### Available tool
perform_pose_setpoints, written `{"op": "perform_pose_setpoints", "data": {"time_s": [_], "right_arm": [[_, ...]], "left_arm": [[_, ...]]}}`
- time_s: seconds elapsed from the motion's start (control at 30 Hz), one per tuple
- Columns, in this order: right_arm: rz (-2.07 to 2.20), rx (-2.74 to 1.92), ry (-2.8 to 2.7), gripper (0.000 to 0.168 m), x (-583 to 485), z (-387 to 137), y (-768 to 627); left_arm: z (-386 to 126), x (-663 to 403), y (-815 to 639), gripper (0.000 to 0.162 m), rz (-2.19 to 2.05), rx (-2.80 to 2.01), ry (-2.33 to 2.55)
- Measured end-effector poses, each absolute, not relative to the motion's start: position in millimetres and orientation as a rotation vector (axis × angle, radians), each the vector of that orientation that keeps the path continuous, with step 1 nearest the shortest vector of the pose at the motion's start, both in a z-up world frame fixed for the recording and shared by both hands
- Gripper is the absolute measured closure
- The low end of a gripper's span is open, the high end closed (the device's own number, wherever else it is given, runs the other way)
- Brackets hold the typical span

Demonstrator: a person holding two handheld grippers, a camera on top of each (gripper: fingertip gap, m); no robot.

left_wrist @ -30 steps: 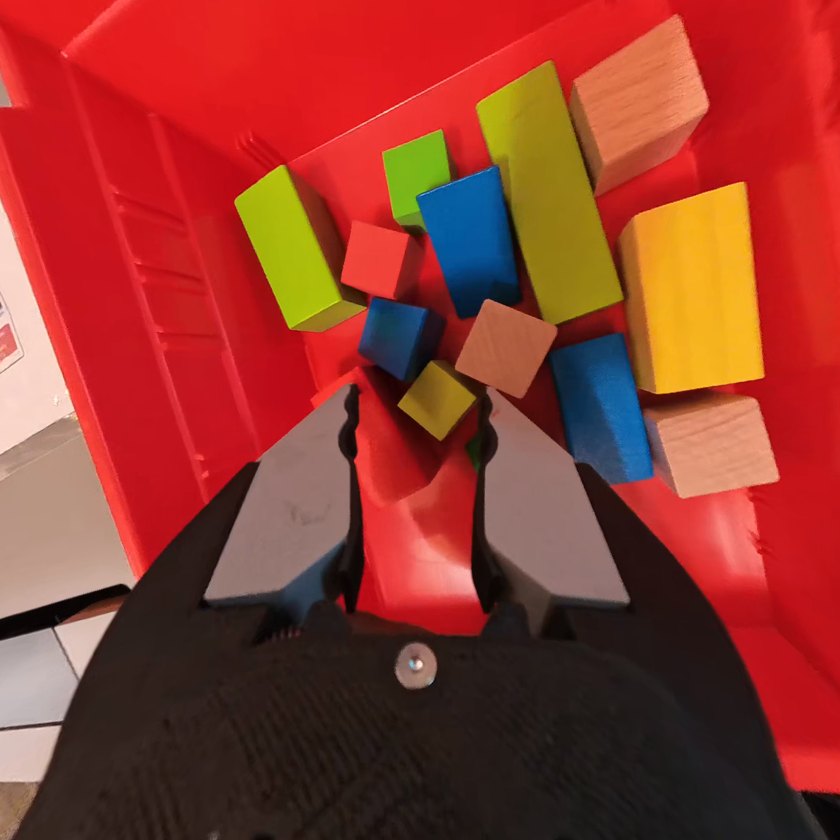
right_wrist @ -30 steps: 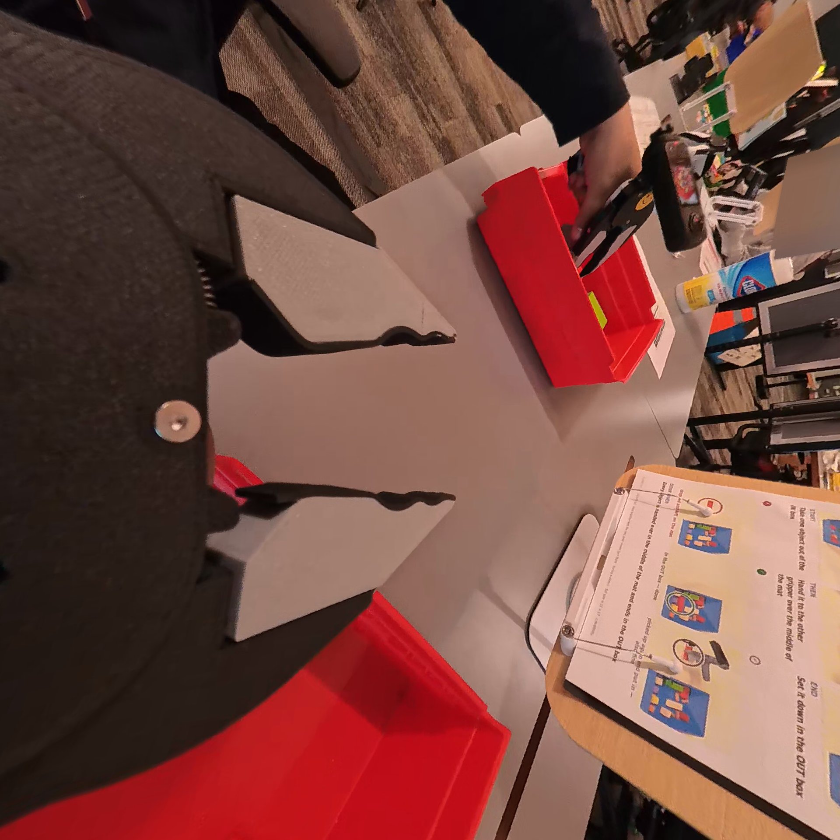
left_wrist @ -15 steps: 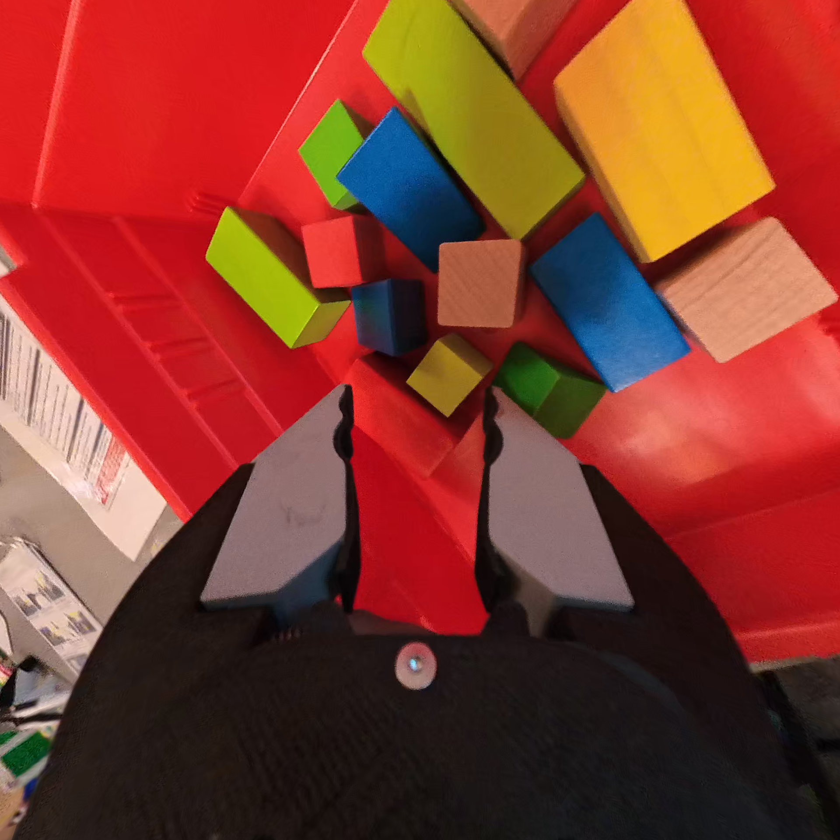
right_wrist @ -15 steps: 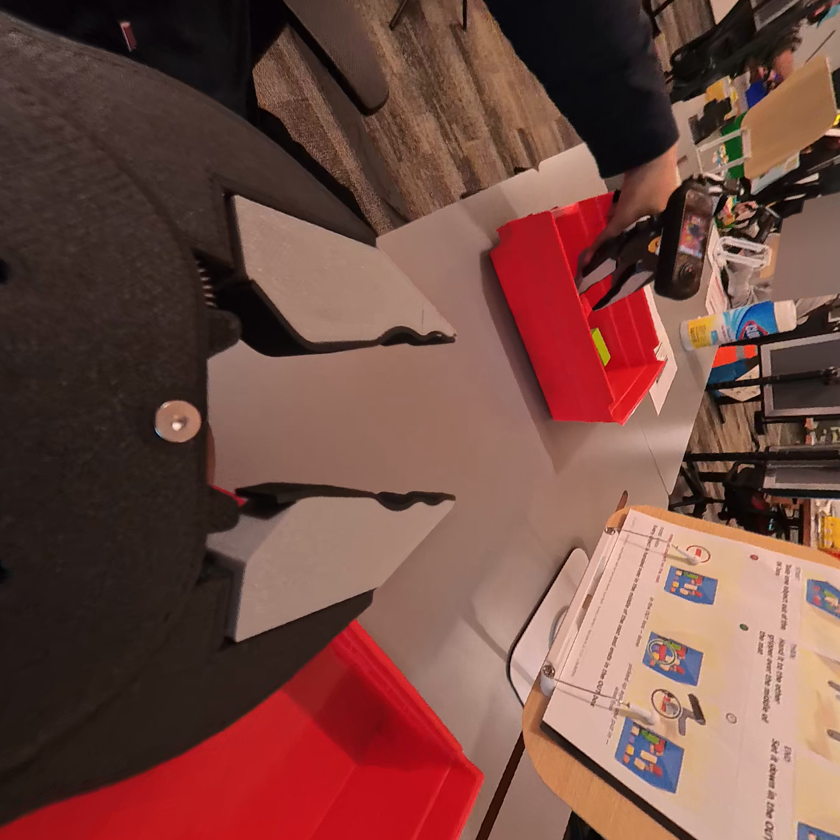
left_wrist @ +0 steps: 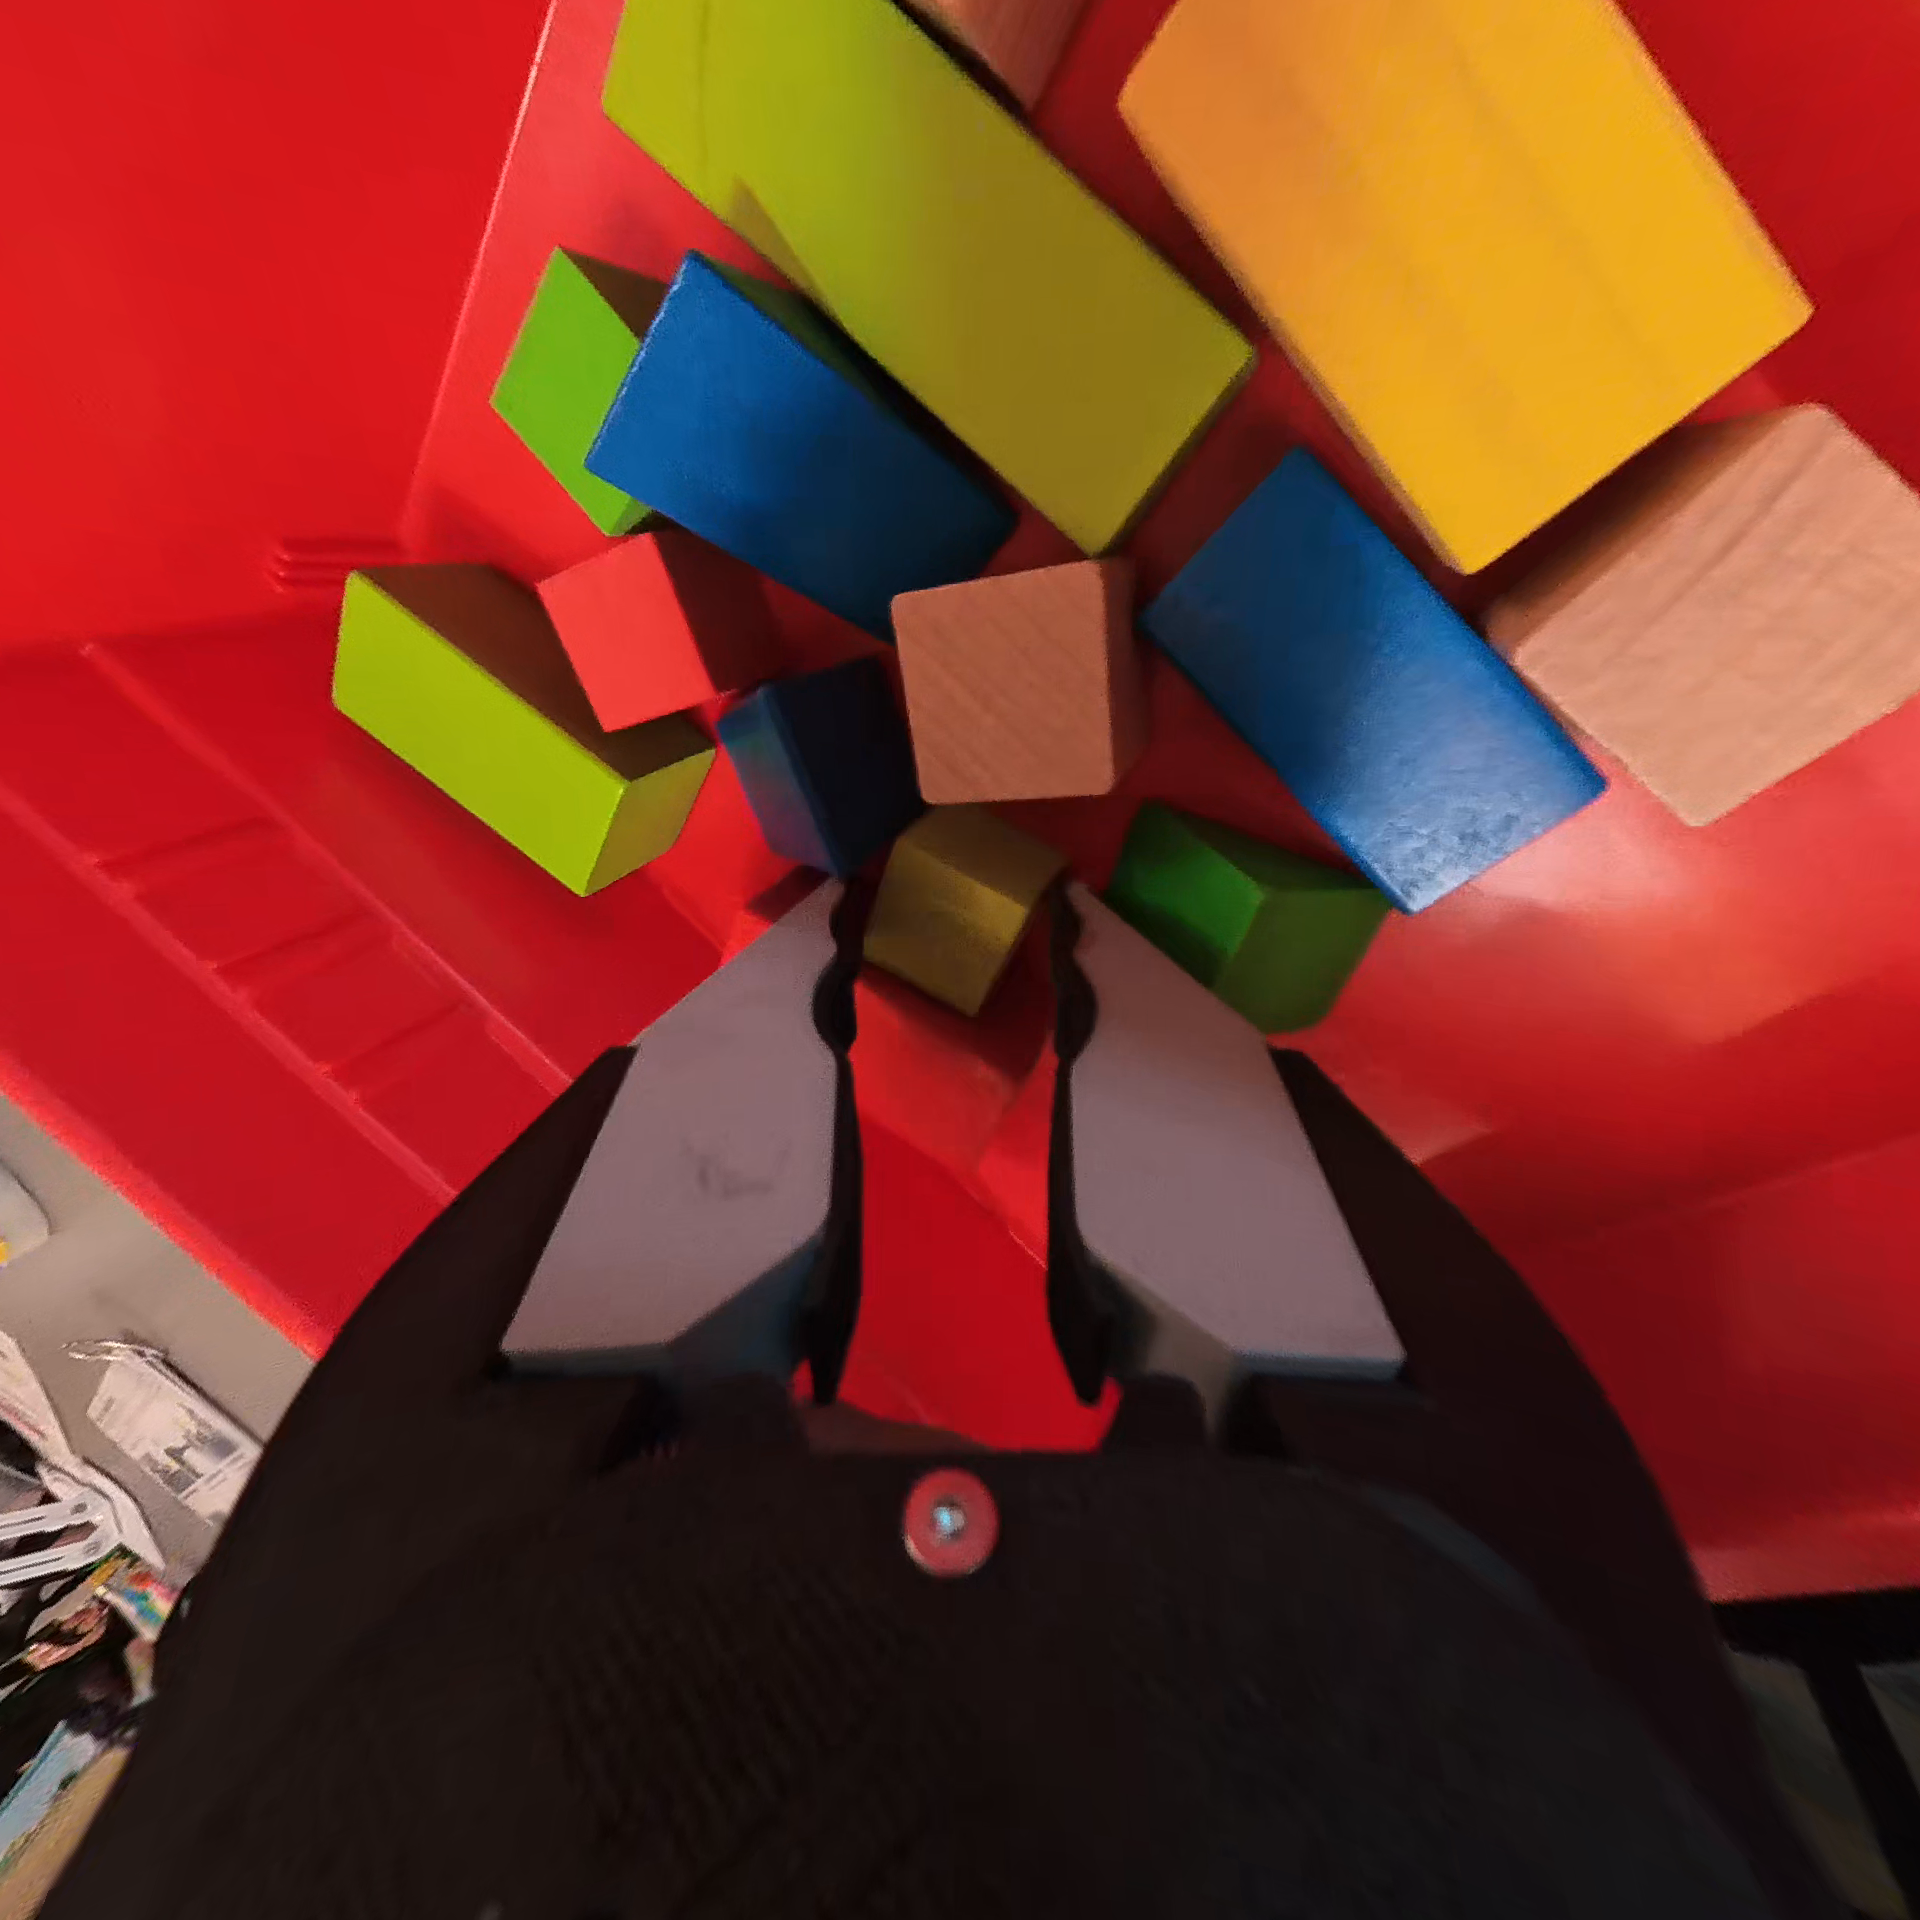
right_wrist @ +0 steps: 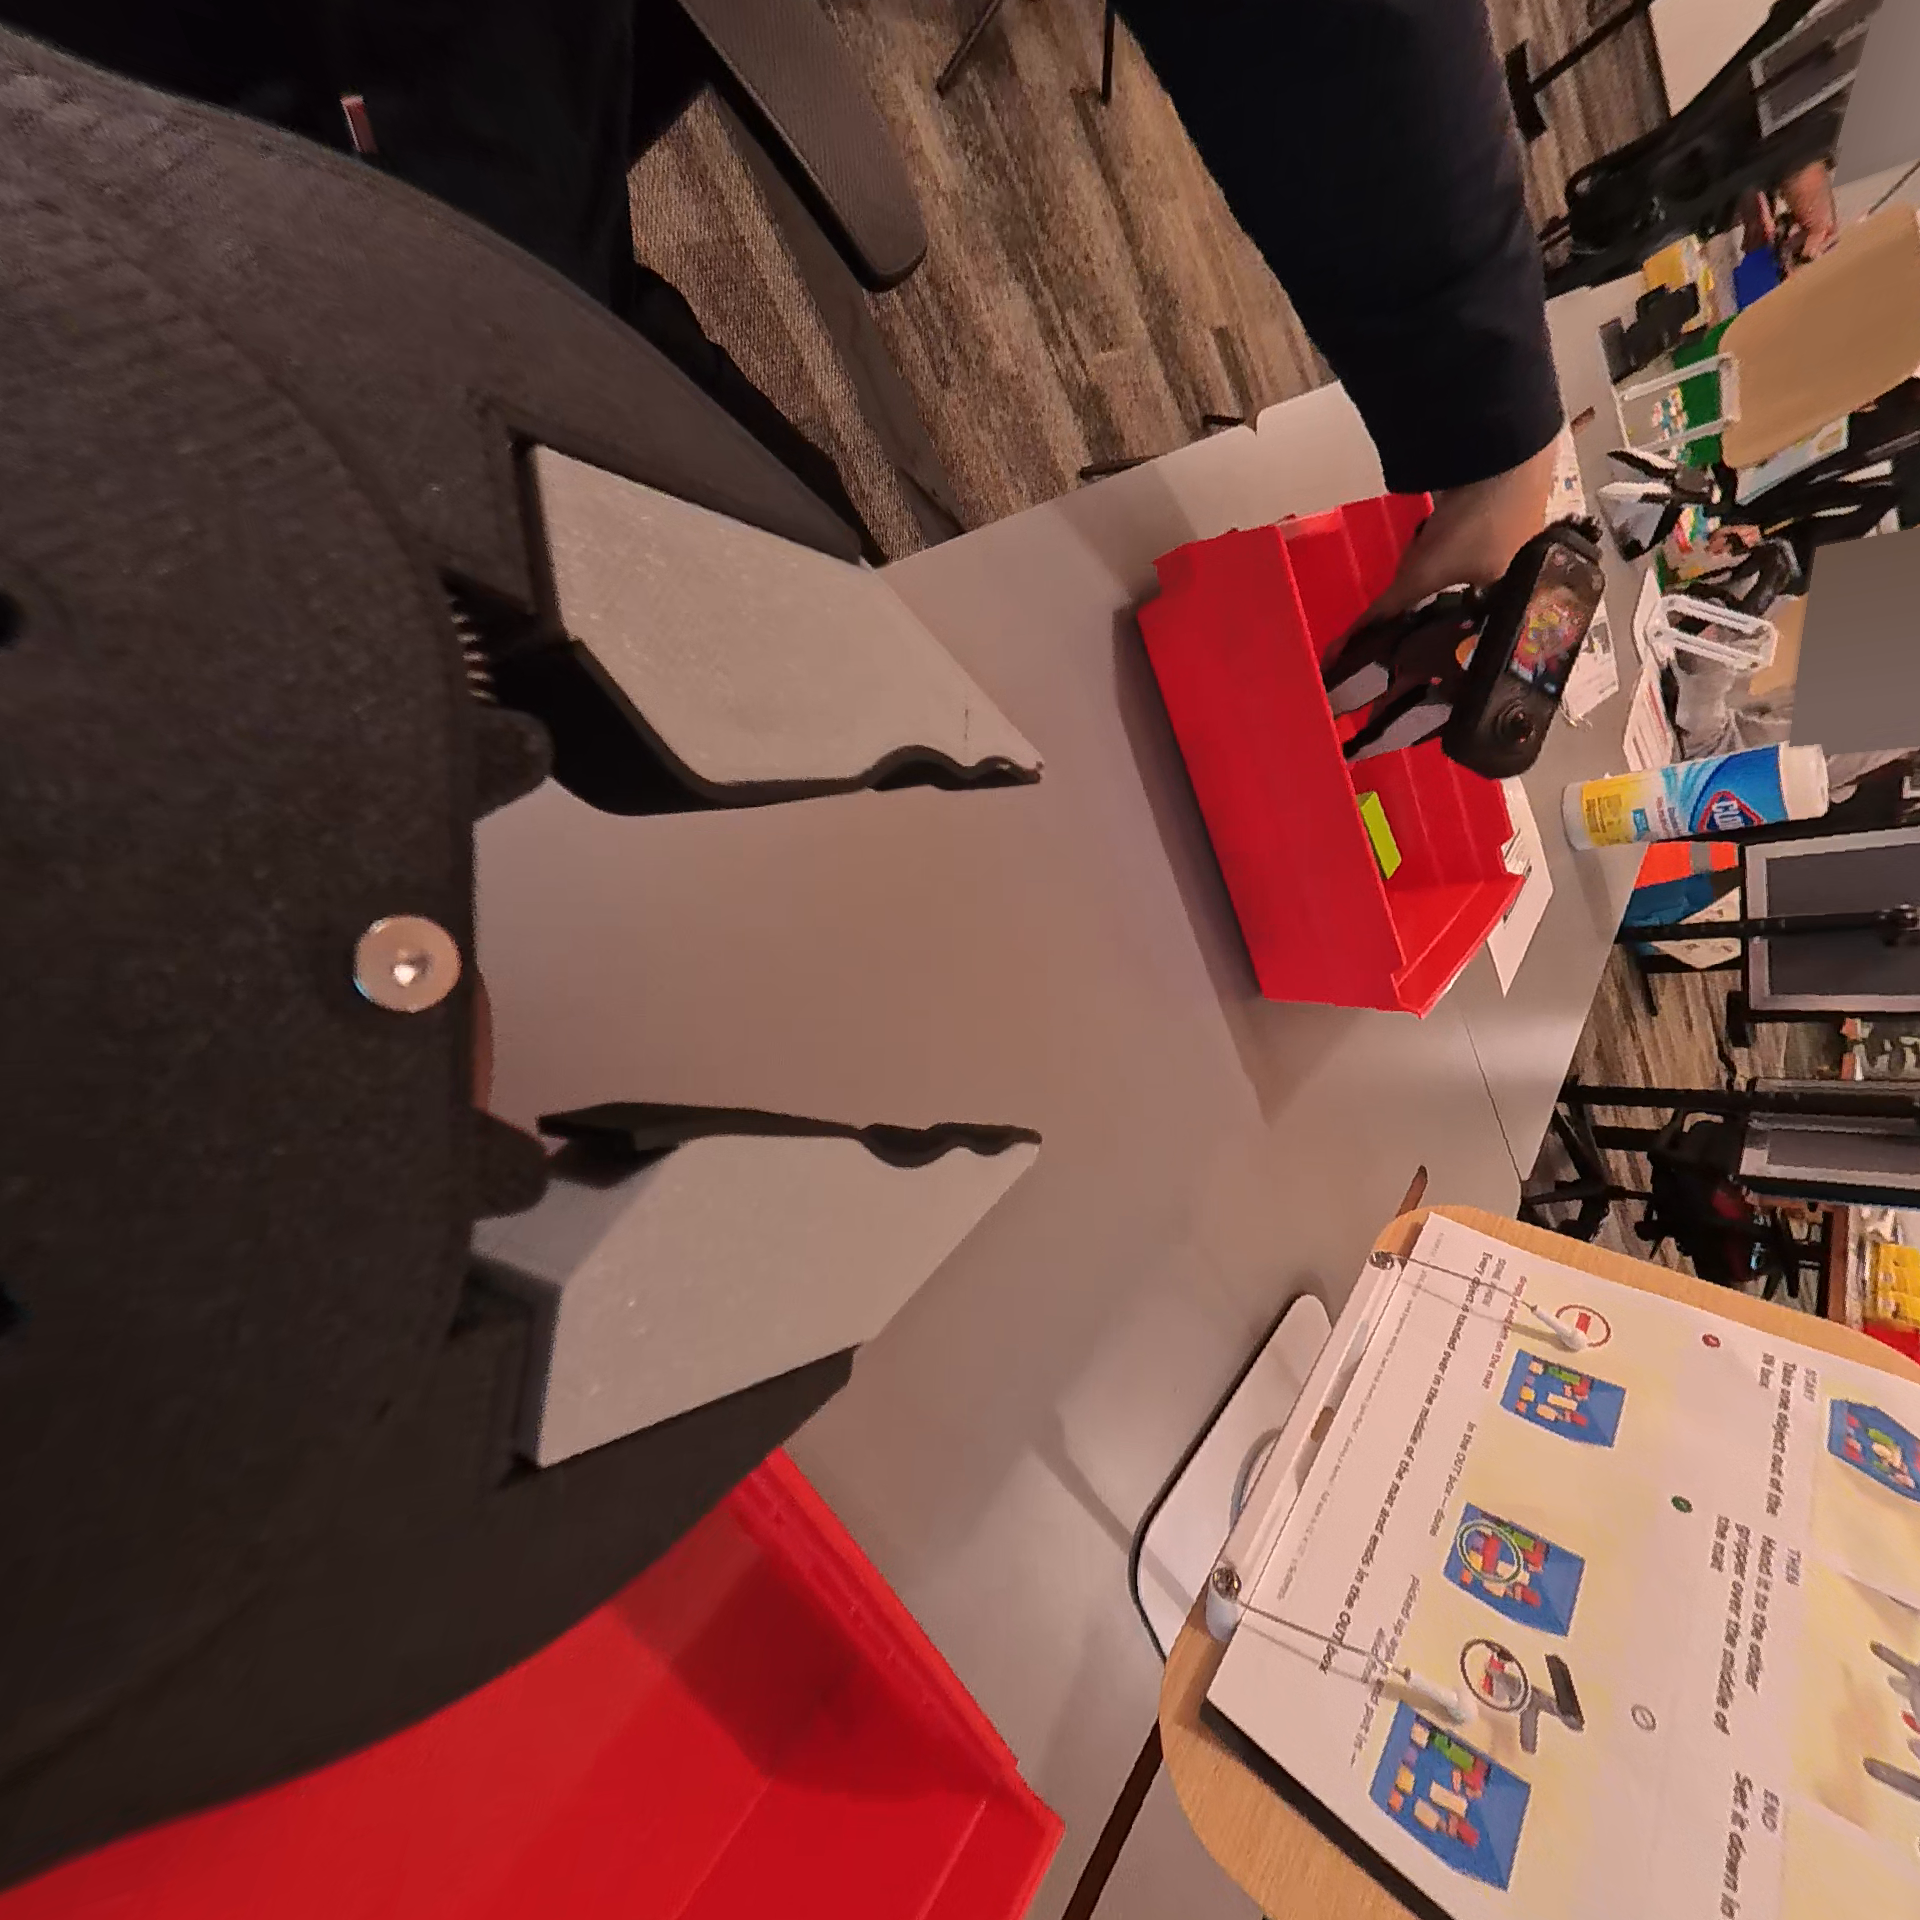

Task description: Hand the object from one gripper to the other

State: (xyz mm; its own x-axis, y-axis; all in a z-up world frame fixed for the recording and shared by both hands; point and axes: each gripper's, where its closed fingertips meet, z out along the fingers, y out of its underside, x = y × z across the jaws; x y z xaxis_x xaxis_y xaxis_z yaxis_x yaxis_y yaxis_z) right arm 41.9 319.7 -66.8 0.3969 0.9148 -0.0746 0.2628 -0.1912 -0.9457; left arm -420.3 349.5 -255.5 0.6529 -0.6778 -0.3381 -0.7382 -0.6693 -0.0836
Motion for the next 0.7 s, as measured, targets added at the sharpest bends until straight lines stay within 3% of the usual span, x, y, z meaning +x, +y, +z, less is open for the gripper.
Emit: {"op": "perform_pose_setpoints", "data": {"time_s": [0.43,0.7], "right_arm": [[0.840,-1.670,-1.104,0.105,37.0,-68.9,309.9],[0.881,-1.667,-1.097,0.106,40.3,-68.7,311.1]], "left_arm": [[-255.9,-416.0,344.4,0.130,0.392,-2.668,1.162],[-235.1,-429.3,351.0,0.131,0.590,-2.478,1.055]]}}
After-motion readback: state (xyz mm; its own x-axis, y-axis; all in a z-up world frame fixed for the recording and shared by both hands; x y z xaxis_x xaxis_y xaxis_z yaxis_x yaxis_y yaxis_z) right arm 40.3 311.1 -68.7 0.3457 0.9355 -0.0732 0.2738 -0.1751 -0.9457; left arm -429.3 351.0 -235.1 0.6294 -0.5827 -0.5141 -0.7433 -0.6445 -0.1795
